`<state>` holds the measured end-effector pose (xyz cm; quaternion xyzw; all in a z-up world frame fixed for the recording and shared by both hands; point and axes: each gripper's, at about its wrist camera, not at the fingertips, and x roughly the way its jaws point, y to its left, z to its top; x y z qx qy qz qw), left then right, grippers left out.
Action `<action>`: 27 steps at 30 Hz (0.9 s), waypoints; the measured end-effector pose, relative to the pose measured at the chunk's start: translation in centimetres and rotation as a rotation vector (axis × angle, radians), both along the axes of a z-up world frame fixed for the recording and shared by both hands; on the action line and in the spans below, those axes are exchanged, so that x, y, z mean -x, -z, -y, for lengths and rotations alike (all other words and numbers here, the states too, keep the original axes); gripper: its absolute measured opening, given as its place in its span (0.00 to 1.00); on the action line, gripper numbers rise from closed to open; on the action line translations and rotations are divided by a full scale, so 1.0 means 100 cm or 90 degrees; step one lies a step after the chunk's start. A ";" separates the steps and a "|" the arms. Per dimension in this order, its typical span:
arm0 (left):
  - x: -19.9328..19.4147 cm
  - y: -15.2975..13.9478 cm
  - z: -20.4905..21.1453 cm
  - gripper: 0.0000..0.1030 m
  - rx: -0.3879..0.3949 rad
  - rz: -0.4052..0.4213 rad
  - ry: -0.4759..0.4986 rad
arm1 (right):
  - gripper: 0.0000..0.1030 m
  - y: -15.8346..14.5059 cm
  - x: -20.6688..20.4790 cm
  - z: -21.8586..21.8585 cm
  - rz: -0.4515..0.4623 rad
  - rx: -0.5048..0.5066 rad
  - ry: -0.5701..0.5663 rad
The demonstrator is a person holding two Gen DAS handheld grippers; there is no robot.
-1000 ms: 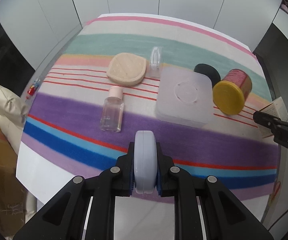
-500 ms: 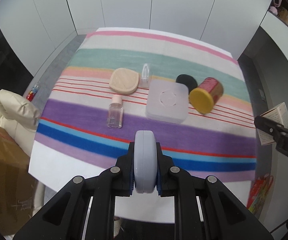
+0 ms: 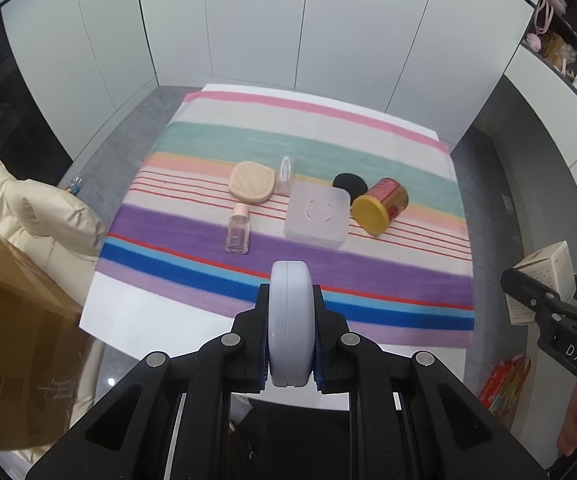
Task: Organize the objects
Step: 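Lift both held objects and carry them toward the cardboard box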
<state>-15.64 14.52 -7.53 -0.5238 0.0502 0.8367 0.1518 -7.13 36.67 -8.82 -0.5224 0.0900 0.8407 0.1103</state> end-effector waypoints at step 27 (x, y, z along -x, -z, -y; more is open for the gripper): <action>-0.047 -0.037 0.043 0.16 -0.070 -0.061 0.007 | 0.55 -0.036 -0.041 0.058 -0.063 -0.054 -0.091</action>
